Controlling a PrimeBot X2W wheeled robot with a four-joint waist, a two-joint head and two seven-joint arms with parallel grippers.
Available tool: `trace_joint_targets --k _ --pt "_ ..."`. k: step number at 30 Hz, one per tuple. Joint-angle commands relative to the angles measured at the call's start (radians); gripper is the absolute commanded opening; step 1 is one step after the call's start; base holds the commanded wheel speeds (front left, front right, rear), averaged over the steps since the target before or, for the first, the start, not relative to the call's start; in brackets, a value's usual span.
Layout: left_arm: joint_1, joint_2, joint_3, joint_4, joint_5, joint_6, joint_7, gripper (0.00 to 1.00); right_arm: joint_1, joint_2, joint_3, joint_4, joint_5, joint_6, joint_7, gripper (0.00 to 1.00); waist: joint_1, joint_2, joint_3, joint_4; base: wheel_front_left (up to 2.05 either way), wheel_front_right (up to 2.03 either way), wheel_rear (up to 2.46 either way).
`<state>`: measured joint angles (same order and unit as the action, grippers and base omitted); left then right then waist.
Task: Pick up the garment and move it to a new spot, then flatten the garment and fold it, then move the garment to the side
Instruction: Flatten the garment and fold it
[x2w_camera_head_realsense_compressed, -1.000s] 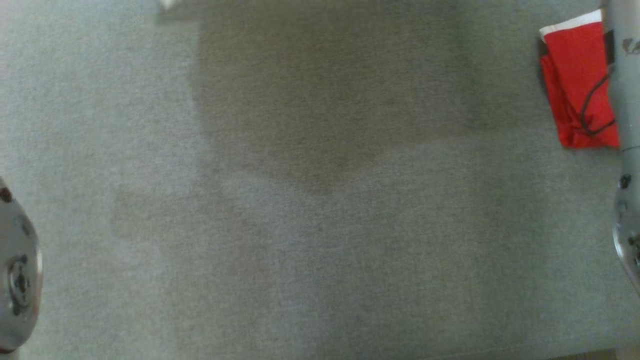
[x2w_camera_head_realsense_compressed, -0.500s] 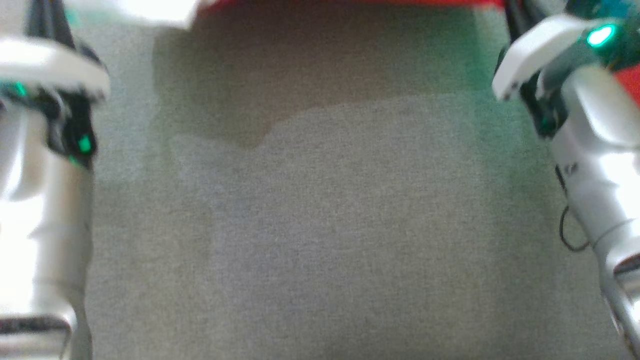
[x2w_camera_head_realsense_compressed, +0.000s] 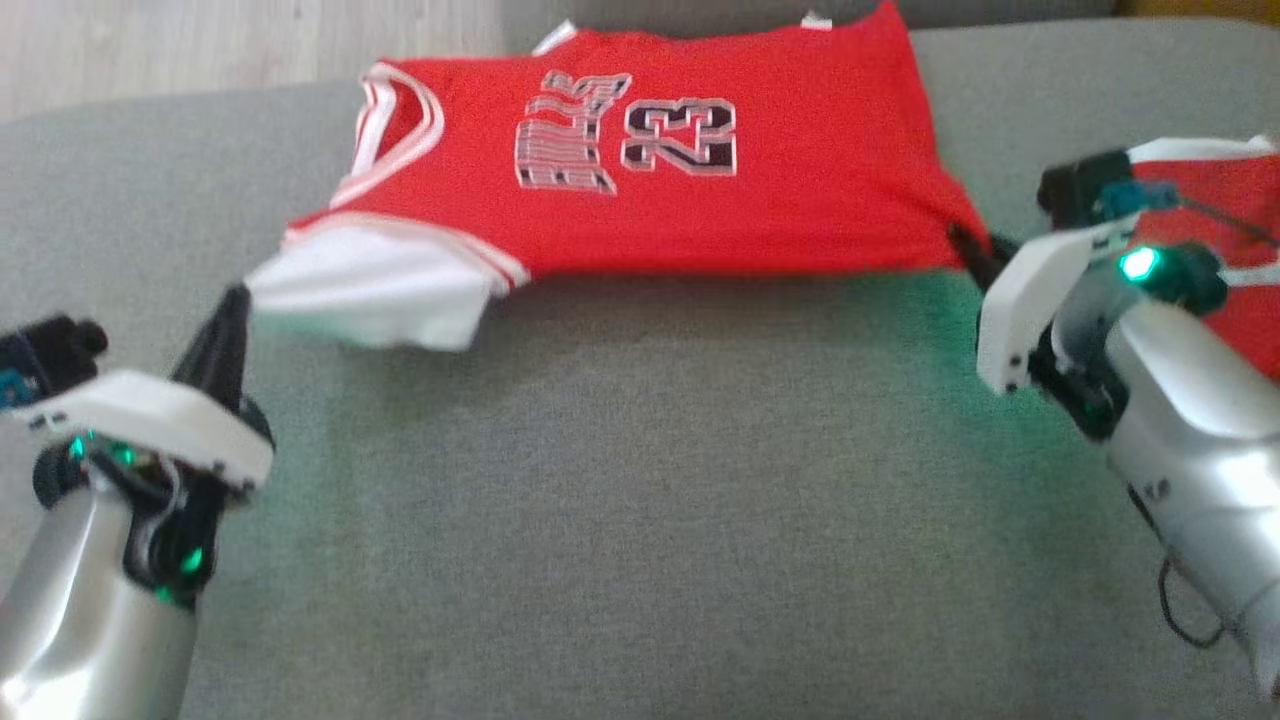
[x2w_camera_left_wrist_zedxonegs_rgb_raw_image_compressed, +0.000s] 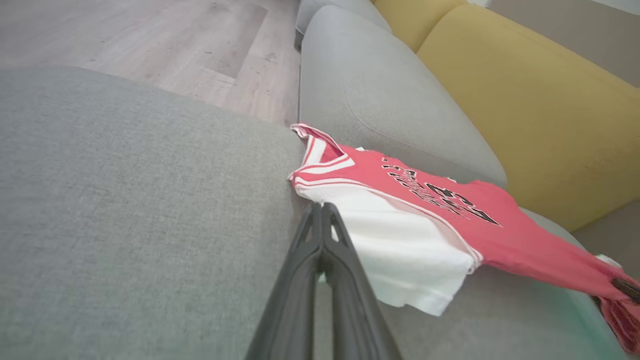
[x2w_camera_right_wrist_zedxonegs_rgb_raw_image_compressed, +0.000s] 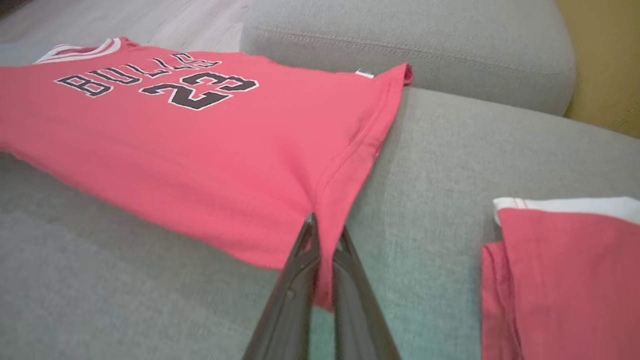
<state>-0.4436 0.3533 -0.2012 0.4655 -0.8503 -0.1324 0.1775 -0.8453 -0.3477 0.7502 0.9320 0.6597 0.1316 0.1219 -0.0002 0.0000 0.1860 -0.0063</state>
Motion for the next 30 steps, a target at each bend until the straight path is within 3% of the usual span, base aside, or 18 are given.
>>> trace_joint_targets --k 1,13,22,30 --pt "0.001 0.063 0.037 -0.056 -0.013 0.002 0.019 0.0 0.022 -0.031 0.02 -0.031 0.022 -0.001 0.009 0.0 0.0002 0.0 -0.032 -0.004 0.0 0.0 0.0" --pt "0.322 0.124 0.036 -0.292 -0.122 0.048 0.203 0.0 0.185 -0.11 0.154 -0.144 0.155 -0.001 0.059 0.0 0.0002 0.0 -0.193 -0.038 0.0 0.0 0.0" --pt "0.519 0.178 0.065 -0.503 -0.245 0.085 0.341 0.0 0.25 -0.174 0.187 -0.232 0.219 -0.001 0.077 0.0 0.0002 0.0 -0.216 -0.044 0.0 0.0 0.0" --pt "0.544 0.199 0.081 -0.597 -0.278 0.111 0.381 0.0 0.265 -0.201 0.184 -0.284 0.227 -0.001 0.065 0.0 0.0002 0.0 -0.198 -0.047 0.0 0.0 0.0"
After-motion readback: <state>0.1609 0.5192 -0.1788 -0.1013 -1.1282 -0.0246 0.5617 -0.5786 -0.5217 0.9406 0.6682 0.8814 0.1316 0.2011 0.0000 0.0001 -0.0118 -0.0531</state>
